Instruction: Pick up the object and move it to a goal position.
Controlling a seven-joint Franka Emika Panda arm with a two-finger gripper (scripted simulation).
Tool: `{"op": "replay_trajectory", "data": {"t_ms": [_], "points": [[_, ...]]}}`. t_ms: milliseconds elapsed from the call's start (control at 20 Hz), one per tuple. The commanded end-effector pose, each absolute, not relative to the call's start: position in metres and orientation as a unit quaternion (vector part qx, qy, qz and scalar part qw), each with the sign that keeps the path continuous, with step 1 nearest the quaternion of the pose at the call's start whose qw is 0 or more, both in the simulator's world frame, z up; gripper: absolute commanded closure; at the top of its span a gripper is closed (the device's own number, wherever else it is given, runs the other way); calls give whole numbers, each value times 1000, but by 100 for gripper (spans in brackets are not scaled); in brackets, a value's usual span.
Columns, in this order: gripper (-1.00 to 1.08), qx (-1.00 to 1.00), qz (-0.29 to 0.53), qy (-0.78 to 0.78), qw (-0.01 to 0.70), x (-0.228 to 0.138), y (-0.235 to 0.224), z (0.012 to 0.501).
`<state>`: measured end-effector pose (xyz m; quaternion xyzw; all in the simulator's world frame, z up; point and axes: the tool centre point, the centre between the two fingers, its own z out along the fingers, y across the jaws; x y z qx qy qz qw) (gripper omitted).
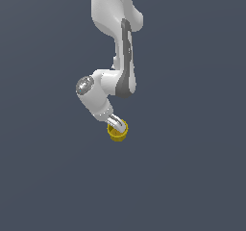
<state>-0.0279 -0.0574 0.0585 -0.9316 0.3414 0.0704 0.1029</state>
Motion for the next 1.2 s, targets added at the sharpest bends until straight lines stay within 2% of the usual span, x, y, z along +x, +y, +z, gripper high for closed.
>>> {"op": "replay_trajectory", "data": {"t_ms": [0,650,1150], "points": [[108,-932,70,342,103,-28,-57,58],[108,-932,70,341,103,-29,-56,62],[108,-932,70,341,103,-40,-48,107]]}}
